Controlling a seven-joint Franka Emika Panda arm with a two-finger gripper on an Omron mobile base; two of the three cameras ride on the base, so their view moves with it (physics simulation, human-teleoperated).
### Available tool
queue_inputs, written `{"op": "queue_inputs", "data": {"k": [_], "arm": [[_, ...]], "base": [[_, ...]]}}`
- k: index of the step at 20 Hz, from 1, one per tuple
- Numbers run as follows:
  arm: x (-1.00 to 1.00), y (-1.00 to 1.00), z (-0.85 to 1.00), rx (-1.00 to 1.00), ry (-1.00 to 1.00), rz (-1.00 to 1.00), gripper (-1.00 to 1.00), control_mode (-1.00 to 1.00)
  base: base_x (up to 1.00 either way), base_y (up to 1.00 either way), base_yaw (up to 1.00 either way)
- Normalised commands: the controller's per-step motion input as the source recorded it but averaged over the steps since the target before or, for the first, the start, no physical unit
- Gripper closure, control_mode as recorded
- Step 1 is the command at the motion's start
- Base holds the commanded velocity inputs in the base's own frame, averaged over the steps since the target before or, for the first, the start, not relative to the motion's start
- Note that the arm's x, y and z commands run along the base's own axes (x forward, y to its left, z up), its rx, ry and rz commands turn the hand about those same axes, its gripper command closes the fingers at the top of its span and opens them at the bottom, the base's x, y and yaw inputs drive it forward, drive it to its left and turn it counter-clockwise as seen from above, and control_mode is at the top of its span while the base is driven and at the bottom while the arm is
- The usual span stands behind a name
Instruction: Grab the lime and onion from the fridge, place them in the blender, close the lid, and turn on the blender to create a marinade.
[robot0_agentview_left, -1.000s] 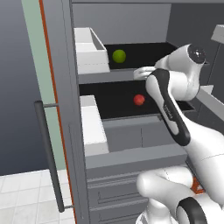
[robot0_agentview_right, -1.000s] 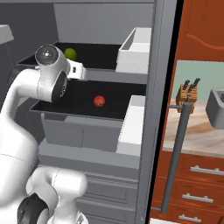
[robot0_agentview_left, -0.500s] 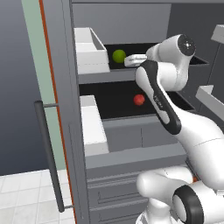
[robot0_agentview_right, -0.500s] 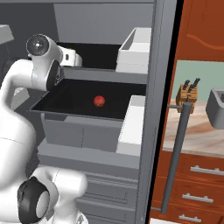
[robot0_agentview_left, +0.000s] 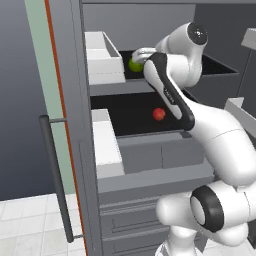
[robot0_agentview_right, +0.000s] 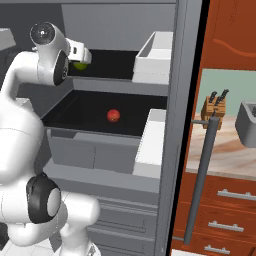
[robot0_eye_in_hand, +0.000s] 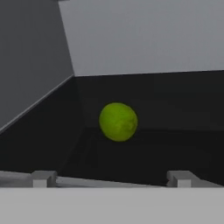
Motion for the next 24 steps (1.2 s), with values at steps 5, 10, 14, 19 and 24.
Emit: {"op": "queue_inputs", "data": {"k": [5, 10, 14, 19, 24], "arm": [[0.34, 0.0, -0.14, 0.0, 0.01, 0.0, -1.0, -1.0], [0.35, 0.0, -0.26, 0.0, 0.03, 0.0, -1.0, -1.0], [0.41, 0.01, -0.21, 0.0, 0.04, 0.0, -1.0, -1.0], [0.41, 0.08, -0.1, 0.0, 0.04, 0.0, -1.0, -1.0], [0.36, 0.1, -0.11, 0.0, 0.05, 0.0, -1.0, -1.0]], "base": [[0.0, 0.0, 0.0], [0.0, 0.0, 0.0], [0.0, 0.0, 0.0], [0.0, 0.0, 0.0], [0.0, 0.0, 0.0]]}}
